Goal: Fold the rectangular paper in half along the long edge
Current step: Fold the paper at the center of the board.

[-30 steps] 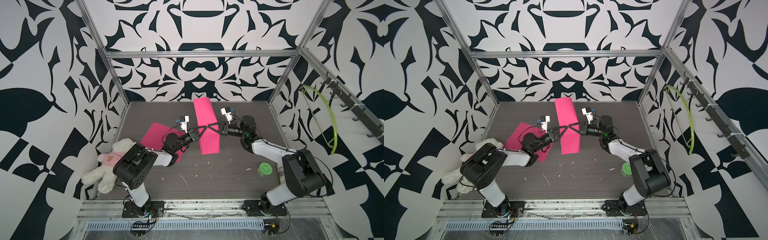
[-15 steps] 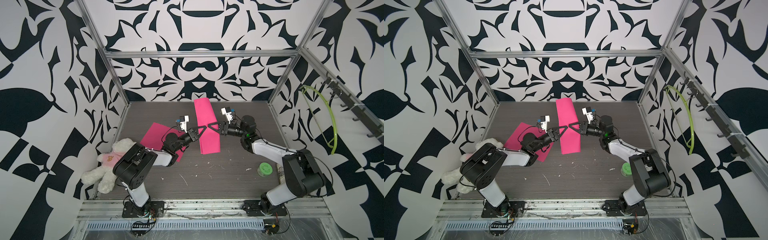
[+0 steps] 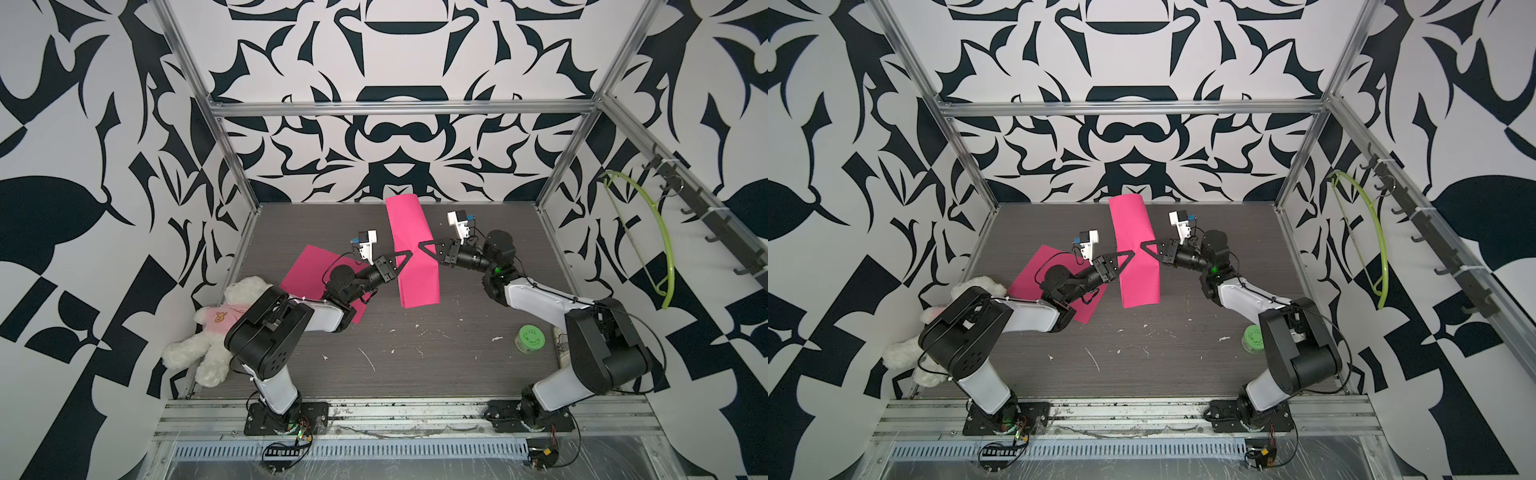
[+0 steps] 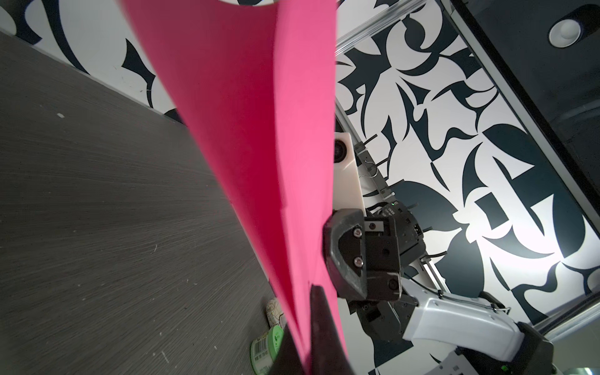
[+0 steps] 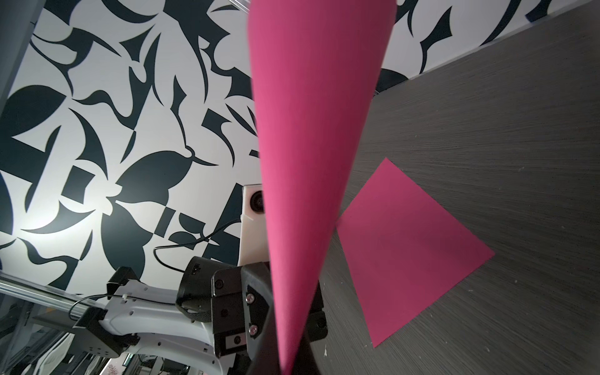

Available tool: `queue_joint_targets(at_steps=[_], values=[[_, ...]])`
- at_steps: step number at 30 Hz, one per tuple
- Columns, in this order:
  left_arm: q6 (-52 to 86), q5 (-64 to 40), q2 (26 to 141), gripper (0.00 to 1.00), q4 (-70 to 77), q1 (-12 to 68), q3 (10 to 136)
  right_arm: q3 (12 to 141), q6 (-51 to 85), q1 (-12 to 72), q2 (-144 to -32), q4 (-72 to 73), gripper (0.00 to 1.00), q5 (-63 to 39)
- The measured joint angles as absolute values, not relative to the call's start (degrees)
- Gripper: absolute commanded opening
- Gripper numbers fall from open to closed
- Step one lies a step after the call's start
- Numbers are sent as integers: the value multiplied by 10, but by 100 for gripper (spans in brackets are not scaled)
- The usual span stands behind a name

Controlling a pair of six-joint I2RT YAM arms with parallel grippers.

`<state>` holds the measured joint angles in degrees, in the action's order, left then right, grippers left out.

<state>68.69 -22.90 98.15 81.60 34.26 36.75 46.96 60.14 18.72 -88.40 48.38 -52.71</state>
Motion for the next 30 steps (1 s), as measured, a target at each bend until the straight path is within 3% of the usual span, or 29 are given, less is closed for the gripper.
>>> queue_joint_targets(at_steps=[3, 5, 6, 7, 8, 9, 10, 12, 14, 15, 16, 17, 18, 19, 21, 22, 23, 24, 25, 26, 27, 28, 29, 30], values=[[690, -230, 981, 0, 816, 341, 368, 470, 609, 188, -884, 495, 38, -525], [692, -232, 981, 0, 815, 341, 368, 470, 613, 187, -884, 505, 52, -520], [693, -233, 981, 0, 816, 341, 368, 471, 614, 187, -884, 509, 52, -518], [693, -234, 981, 0, 816, 341, 368, 472, 616, 187, -884, 510, 52, -516], [694, -235, 981, 0, 815, 341, 368, 473, 618, 187, -884, 511, 39, -514], [695, -237, 981, 0, 815, 341, 368, 475, 621, 186, -884, 511, 15, -512], [696, -238, 981, 0, 815, 341, 368, 477, 619, 185, -884, 513, 1, -512], [698, -241, 981, 0, 816, 340, 368, 482, 620, 183, -884, 513, 4, -508], [699, -241, 981, 0, 817, 340, 368, 484, 619, 182, -884, 510, 34, -504], [700, -243, 981, 0, 816, 340, 368, 485, 623, 182, -884, 509, 42, -502], [701, -244, 981, 0, 815, 340, 367, 487, 623, 181, -884, 509, 44, -498], [701, -245, 981, 0, 815, 340, 368, 489, 622, 180, -884, 509, 42, -496], [701, -245, 981, 0, 816, 340, 368, 491, 622, 180, -884, 509, 25, -493], [702, -245, 981, 0, 815, 340, 367, 495, 621, 180, -884, 509, 0, -491], [703, -245, 981, 0, 816, 340, 367, 500, 621, 180, -884, 508, 0, -488], [703, -245, 981, 0, 817, 340, 367, 503, 622, 180, -884, 506, 6, -488], [703, -245, 981, 0, 818, 340, 367, 505, 622, 180, -884, 504, 29, -487], [703, -245, 981, 0, 818, 340, 367, 507, 624, 180, -884, 501, 45, -486], [704, -246, 981, 0, 817, 340, 367, 509, 623, 180, -884, 501, 52, -482], [705, -246, 981, 0, 816, 340, 367, 511, 622, 180, -884, 500, 52, -478], [705, -246, 981, 0, 816, 340, 367, 514, 619, 180, -884, 499, 49, -475], [705, -246, 981, 0, 816, 340, 367, 517, 619, 180, -884, 499, 28, -473], [705, -246, 981, 0, 816, 340, 367, 521, 617, 180, -884, 499, 0, -471], [705, -246, 981, 0, 816, 340, 367, 525, 616, 180, -884, 498, 0, -469]])
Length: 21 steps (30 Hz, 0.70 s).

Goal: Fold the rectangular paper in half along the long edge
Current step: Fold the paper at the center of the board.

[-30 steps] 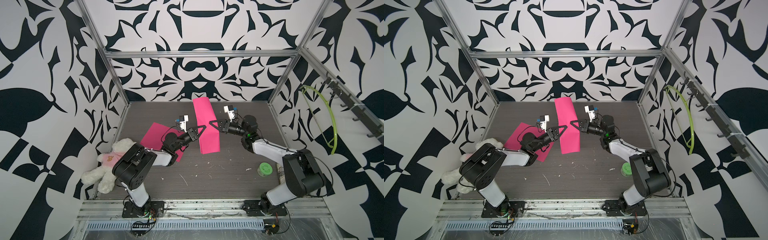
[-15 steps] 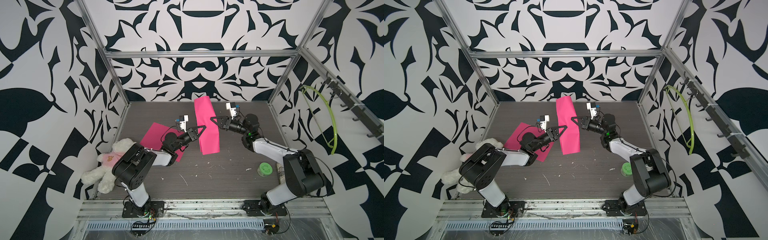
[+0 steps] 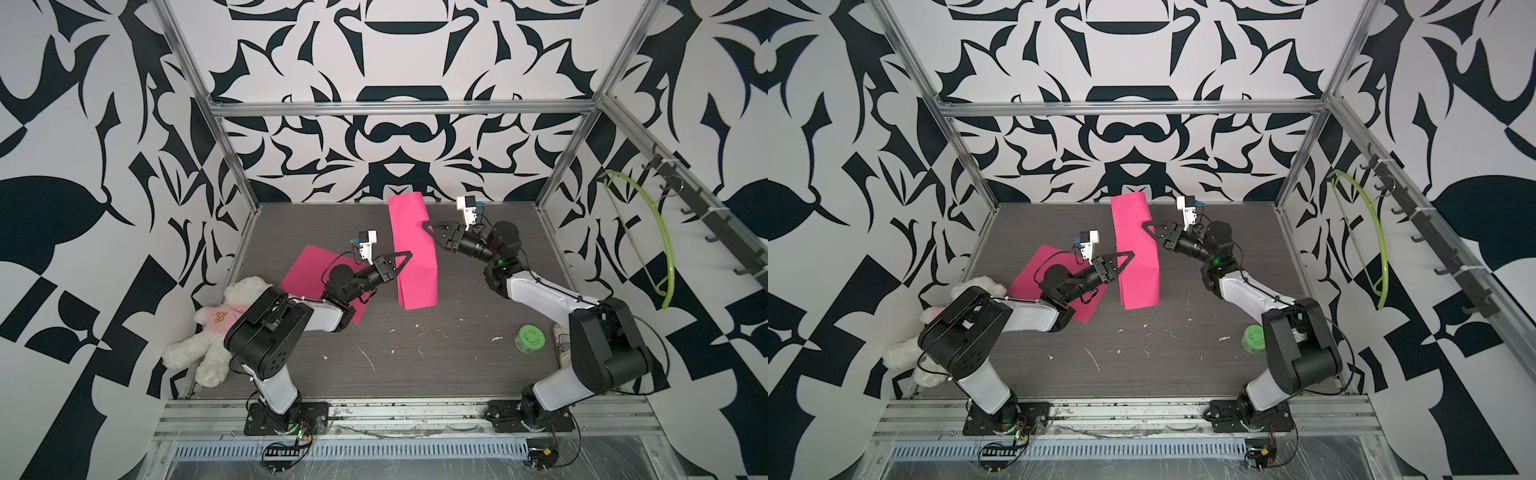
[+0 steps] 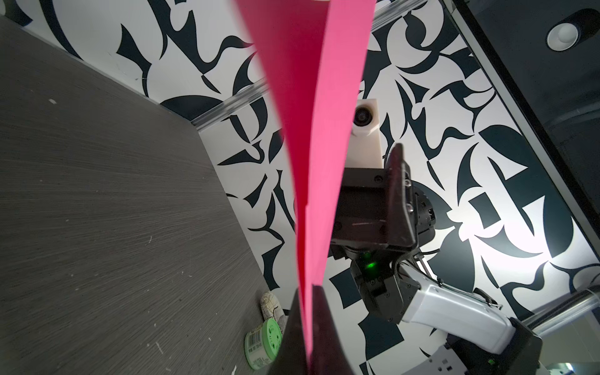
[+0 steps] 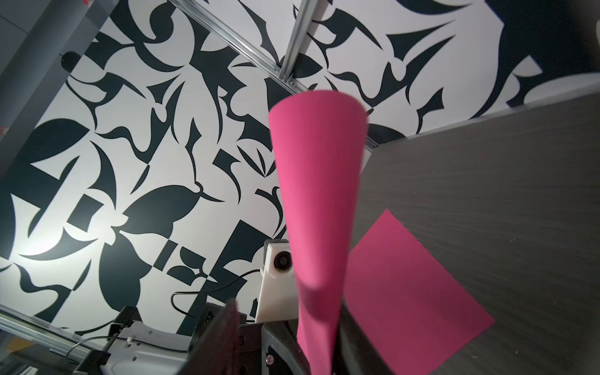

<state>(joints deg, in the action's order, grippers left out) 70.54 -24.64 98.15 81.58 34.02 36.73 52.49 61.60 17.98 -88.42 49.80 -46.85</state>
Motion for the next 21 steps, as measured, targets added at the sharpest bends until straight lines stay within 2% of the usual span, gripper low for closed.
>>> queue_joint_targets(at_steps=[1, 2, 4, 5, 7, 8, 9, 10, 12, 13, 15, 16, 17, 18, 20, 21], values=[[705, -247, 981, 0, 816, 340, 367, 528, 616, 180, -884, 498, 0, -467], [705, -247, 981, 0, 816, 340, 367, 531, 618, 179, -884, 495, 6, -467], [705, -247, 981, 0, 818, 340, 367, 536, 621, 179, -885, 491, 39, -466], [705, -247, 981, 0, 817, 340, 367, 539, 622, 179, -886, 490, 49, -466], [705, -248, 981, 0, 816, 340, 366, 548, 622, 179, -889, 491, 54, -464], [705, -248, 982, 0, 816, 340, 366, 553, 623, 179, -891, 491, 49, -463], [705, -248, 982, 0, 816, 340, 366, 558, 625, 179, -894, 491, 30, -462], [705, -248, 982, 0, 816, 340, 366, 563, 625, 179, -897, 492, 3, -462], [705, -249, 983, 0, 816, 340, 366, 570, 626, 179, -901, 491, 0, -462], [705, -249, 983, 0, 816, 340, 366, 572, 628, 179, -904, 491, 5, -462], [705, -249, 983, 0, 816, 340, 366, 575, 628, 179, -910, 490, 34, -461], [705, -249, 983, 0, 816, 340, 366, 576, 630, 179, -914, 490, 41, -460], [705, -249, 983, 0, 816, 340, 365, 579, 629, 179, -917, 490, 42, -457], [705, -249, 983, 0, 816, 340, 364, 582, 630, 179, -921, 490, 37, -456], [705, -249, 983, 0, 816, 340, 362, 588, 631, 179, -929, 491, 0, -453], [705, -249, 983, 0, 816, 340, 361, 592, 631, 179, -933, 491, 0, -452]])
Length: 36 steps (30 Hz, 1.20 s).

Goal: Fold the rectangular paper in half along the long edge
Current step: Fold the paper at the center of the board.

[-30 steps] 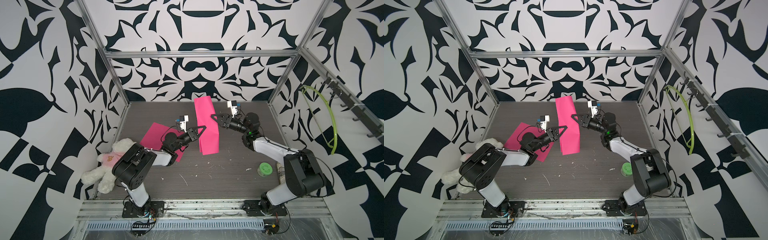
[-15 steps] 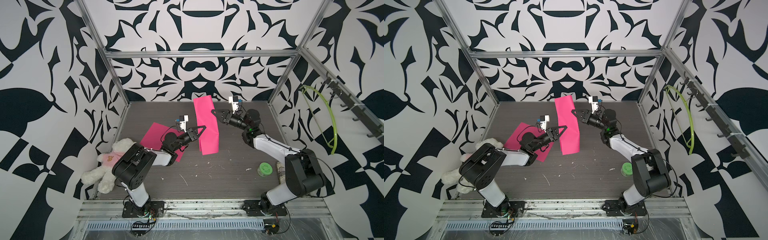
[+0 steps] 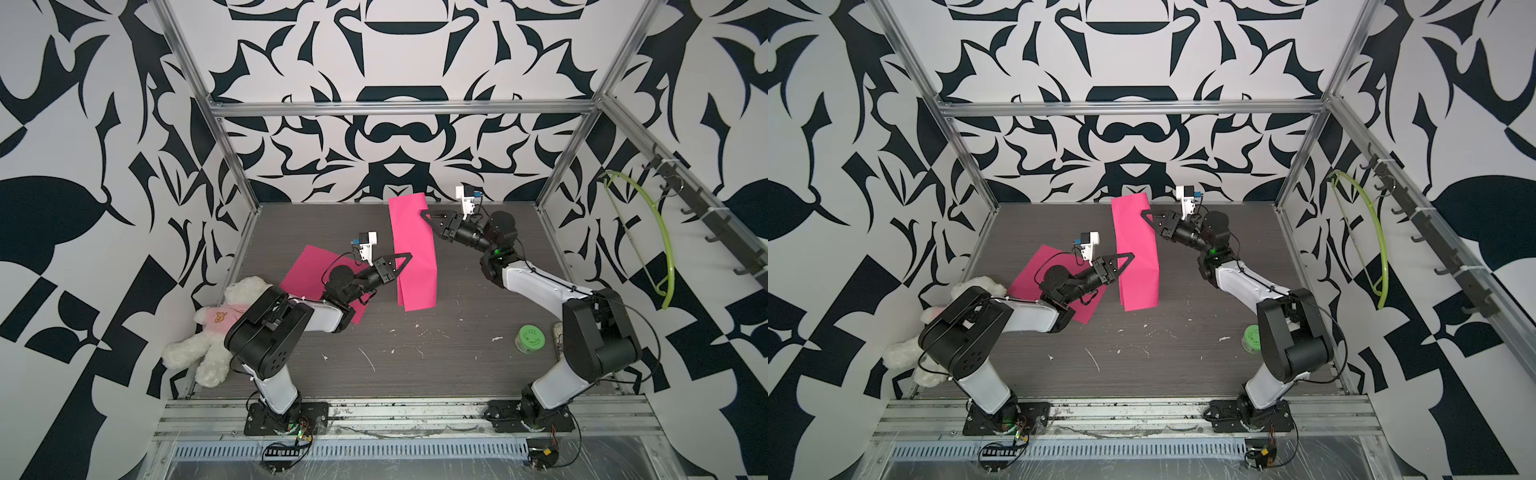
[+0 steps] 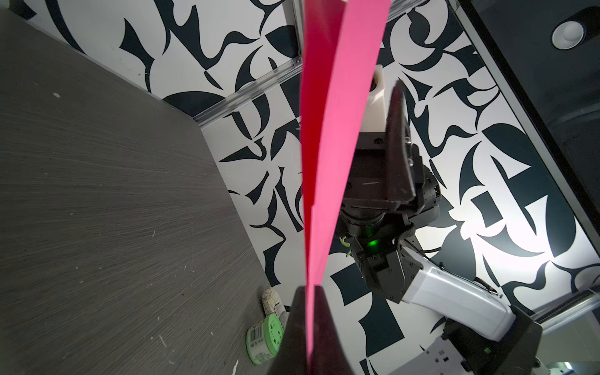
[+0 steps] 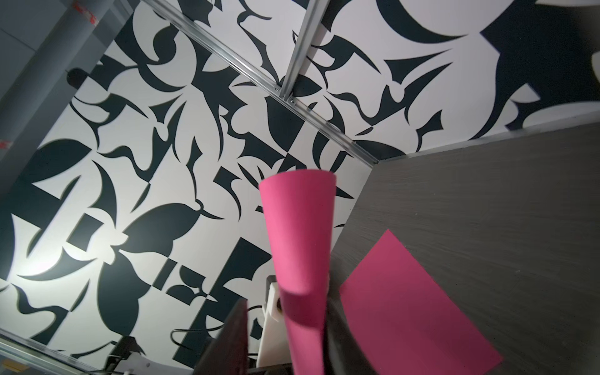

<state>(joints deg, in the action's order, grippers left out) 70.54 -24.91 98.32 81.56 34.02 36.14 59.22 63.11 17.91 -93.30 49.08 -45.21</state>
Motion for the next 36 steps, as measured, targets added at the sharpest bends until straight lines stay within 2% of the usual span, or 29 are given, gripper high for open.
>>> queue_joint_targets(at_steps=[1, 2, 3, 4, 5, 6, 7, 8, 10, 12, 14, 15, 16, 18, 20, 23, 24, 25, 26, 27, 29, 30, 31, 32, 33, 34, 35, 36], values=[[705, -249, 983, 0, 816, 340, 361, 595, 635, 179, -936, 491, 0, -452], [705, -249, 983, 0, 816, 340, 361, 597, 635, 179, -939, 491, 8, -452], [705, -249, 983, 0, 816, 340, 361, 600, 636, 179, -941, 491, 24, -451], [705, -249, 983, 0, 816, 340, 361, 602, 640, 179, -943, 490, 35, -450], [705, -249, 983, 0, 816, 340, 361, 602, 641, 179, -944, 491, 39, -447], [705, -249, 983, 0, 816, 340, 361, 603, 641, 179, -945, 491, 38, -444], [705, -249, 983, 0, 816, 340, 361, 604, 642, 179, -946, 492, 27, -443], [705, -249, 983, 0, 816, 340, 361, 607, 642, 179, -946, 492, 1, -442], [705, -249, 983, 0, 816, 340, 361, 612, 642, 179, -947, 492, 0, -440], [705, -249, 983, 0, 817, 340, 361, 616, 644, 179, -948, 490, 34, -439], [705, -249, 984, 0, 815, 340, 361, 620, 644, 180, -951, 491, 47, -434], [705, -249, 984, 0, 815, 340, 361, 622, 642, 180, -951, 491, 47, -431], [705, -249, 984, 0, 816, 340, 361, 624, 641, 180, -952, 491, 41, -429], [705, -249, 984, 0, 816, 340, 361, 632, 638, 180, -954, 490, 4, -425], [705, -249, 984, 0, 816, 340, 361, 641, 639, 180, -956, 487, 0, -422], [705, -249, 984, 0, 817, 340, 361, 649, 639, 180, -957, 477, 41, -419], [705, -249, 984, 0, 816, 340, 360, 650, 638, 180, -957, 476, 49, -416], [705, -249, 984, 0, 816, 340, 360, 652, 638, 180, -957, 476, 50, -415], [705, -249, 984, 0, 816, 340, 359, 654, 635, 180, -957, 474, 50, -413], [705, -249, 984, 0, 816, 340, 358, 656, 633, 180, -957, 474, 38, -410], [705, -249, 984, 0, 816, 340, 354, 658, 629, 180, -957, 475, 0, -409], [705, -249, 984, 0, 816, 340, 351, 660, 630, 180, -957, 473, 0, -407], [705, -249, 984, 0, 815, 340, 350, 661, 631, 179, -958, 471, 9, -406], [705, -249, 984, 0, 815, 340, 350, 663, 630, 179, -958, 468, 27, -406], [705, -249, 984, 0, 816, 340, 350, 665, 631, 178, -959, 465, 41, -404], [705, -249, 984, 0, 816, 340, 350, 665, 630, 178, -959, 464, 42, -401], [705, -249, 984, 0, 815, 340, 349, 666, 627, 178, -959, 463, 27, -401], [705, -249, 984, 0, 816, 340, 349, 668, 625, 178, -960, 463, 0, -400]])
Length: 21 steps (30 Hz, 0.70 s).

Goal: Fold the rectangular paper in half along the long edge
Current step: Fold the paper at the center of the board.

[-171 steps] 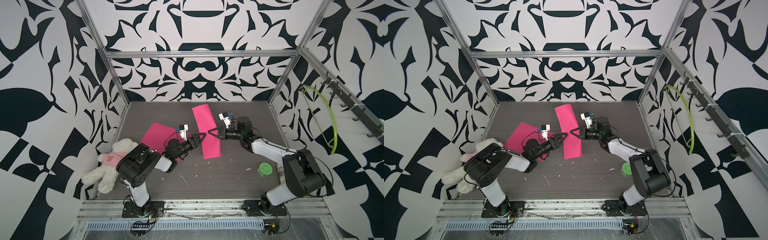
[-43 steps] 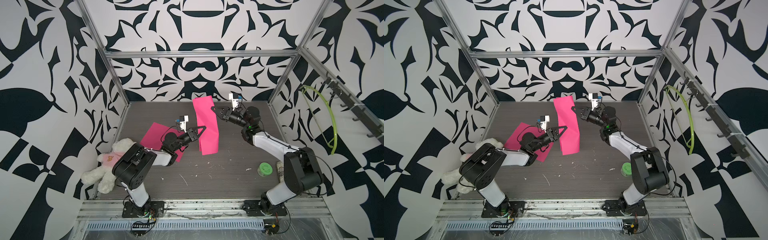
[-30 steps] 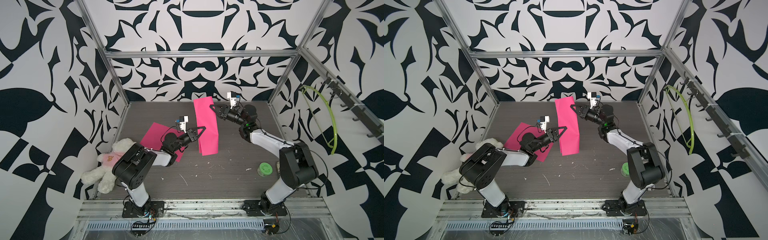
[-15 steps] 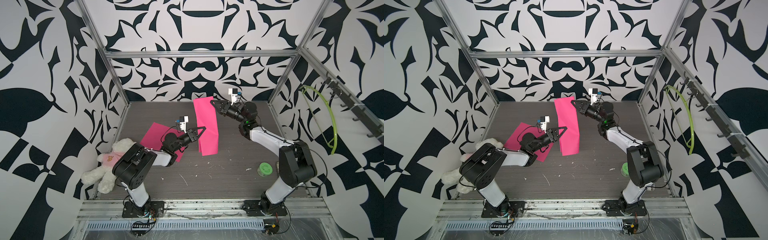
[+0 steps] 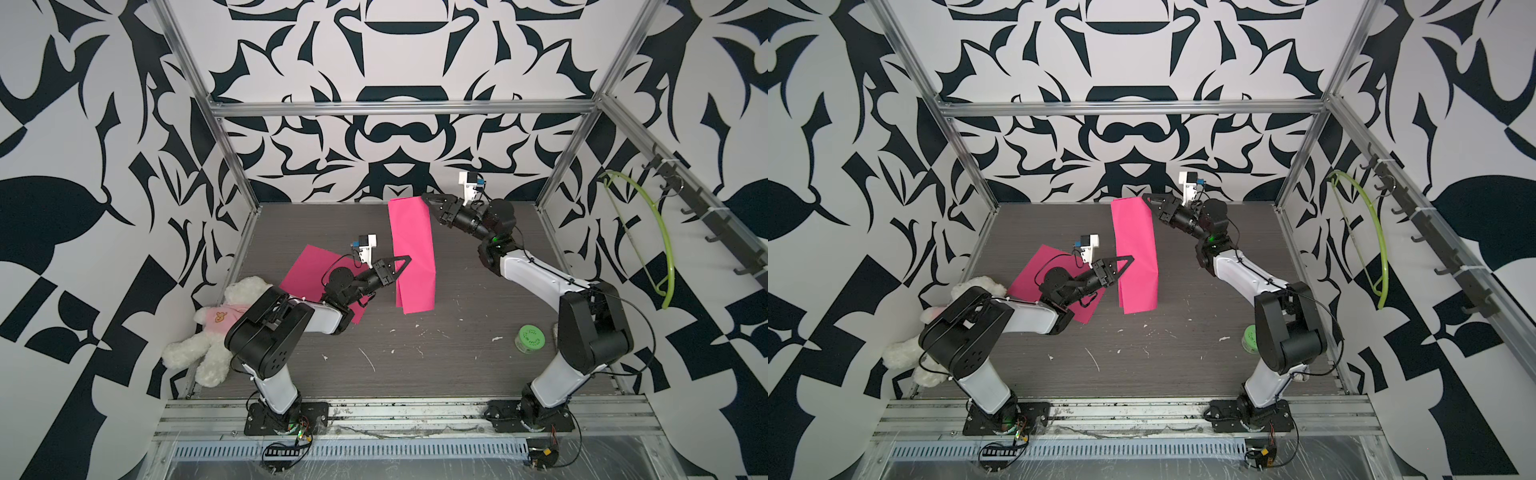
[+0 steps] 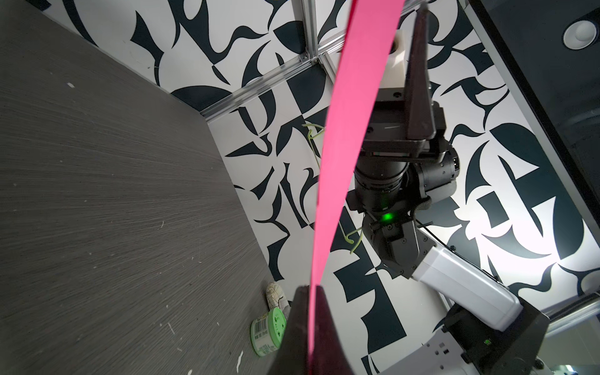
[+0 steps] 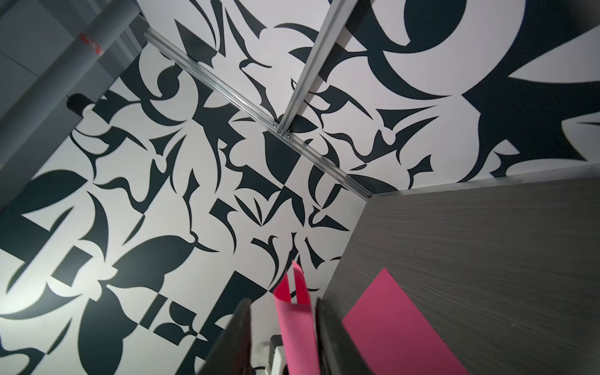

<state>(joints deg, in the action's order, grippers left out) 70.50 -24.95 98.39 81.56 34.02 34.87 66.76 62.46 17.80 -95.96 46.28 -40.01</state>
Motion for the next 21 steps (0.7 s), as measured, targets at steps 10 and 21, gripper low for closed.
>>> queue_joint_targets(at_steps=[10, 21], values=[[705, -249, 984, 0, 815, 340, 349, 664, 626, 177, -959, 452, 60, -407], [710, -249, 984, 0, 812, 338, 390, 522, 624, 180, -869, 451, 70, -425]])
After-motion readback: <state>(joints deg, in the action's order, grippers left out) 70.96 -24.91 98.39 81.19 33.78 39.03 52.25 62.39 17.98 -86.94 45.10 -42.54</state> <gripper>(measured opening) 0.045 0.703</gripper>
